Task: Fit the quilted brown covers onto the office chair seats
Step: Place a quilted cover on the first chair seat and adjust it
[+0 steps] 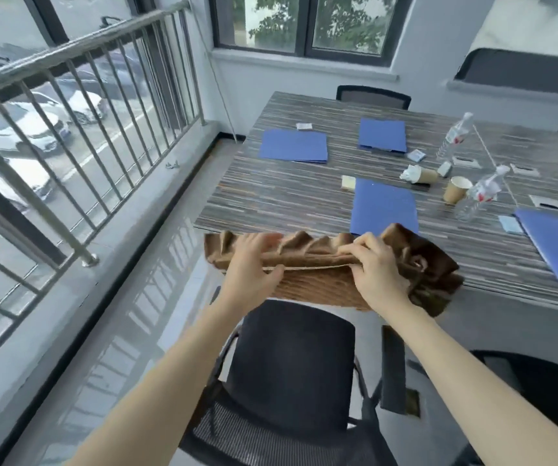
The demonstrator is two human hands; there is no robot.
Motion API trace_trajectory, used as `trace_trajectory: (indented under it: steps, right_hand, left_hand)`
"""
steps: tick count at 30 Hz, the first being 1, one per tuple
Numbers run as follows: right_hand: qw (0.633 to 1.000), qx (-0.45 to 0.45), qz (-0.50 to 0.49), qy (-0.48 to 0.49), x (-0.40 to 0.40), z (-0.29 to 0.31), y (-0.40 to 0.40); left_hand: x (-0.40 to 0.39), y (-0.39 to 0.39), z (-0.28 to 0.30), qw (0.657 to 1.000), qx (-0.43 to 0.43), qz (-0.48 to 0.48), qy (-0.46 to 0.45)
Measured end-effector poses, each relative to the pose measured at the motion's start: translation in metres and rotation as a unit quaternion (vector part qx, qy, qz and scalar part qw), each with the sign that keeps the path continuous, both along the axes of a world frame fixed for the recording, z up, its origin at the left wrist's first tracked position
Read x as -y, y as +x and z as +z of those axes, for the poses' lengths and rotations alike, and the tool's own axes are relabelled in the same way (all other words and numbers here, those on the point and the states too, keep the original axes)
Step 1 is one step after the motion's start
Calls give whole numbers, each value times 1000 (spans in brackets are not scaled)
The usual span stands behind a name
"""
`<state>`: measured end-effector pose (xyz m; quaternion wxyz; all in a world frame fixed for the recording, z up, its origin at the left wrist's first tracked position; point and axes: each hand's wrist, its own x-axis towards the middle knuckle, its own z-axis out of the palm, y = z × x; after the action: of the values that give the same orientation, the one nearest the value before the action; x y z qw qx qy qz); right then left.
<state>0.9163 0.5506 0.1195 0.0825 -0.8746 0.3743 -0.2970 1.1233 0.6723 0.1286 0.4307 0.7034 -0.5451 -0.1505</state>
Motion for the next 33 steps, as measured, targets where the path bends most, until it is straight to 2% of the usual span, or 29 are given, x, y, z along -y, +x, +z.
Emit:
trace_trajectory:
  steps: [2, 4, 6, 10, 14, 17, 18, 21, 24, 26, 28, 30, 33]
  right_hand:
    - [999, -6, 8, -40, 0, 9, 4]
    - [998, -1, 6, -64, 1, 15, 5]
    - [996, 7, 2, -87, 2, 20, 3]
    - [997, 40, 13, -63, 1, 27, -2]
    - [991, 132, -22, -28, 2, 25, -21]
    - [982, 114, -96, 120, 4, -6, -50]
    - [967, 98, -129, 199, 4, -20, -60]
    - [890, 73, -219, 392, 2, -63, -86]
    - [820, 71, -268, 502, -1, -92, -99]
    - [772, 83, -290, 559, -1, -107, -106]
    - [712, 142, -310, 614, -1, -117, -112]
    - [647, 212, -322, 658, 1, -125, -117]
    - [586, 316, -279, 692, 9, -128, -122]
  left_hand:
    - [10, -9, 0, 988, 117, -76, 69]
    - [18, -20, -5, 974, 158, -108, 117]
    - [25, -30, -10, 973, 179, -83, 116]
    - [34, -24, -14, 987, 128, 1, 101]
    - [41, -1, -18, 987, 54, 3, 152]
    - [46, 17, -19, 984, -36, -39, 170]
    - [47, 24, -18, 980, -73, -52, 179]
    - [48, 45, -17, 967, -151, -54, 197]
    - [43, 57, -9, 946, -252, -60, 195]
    - [41, 62, -1, 912, -354, -76, 191]
    - [39, 69, 3, 882, -422, -92, 188]
    - [40, 80, 1, 867, -457, -81, 180]
    - [40, 91, -14, 858, -484, -40, 169]
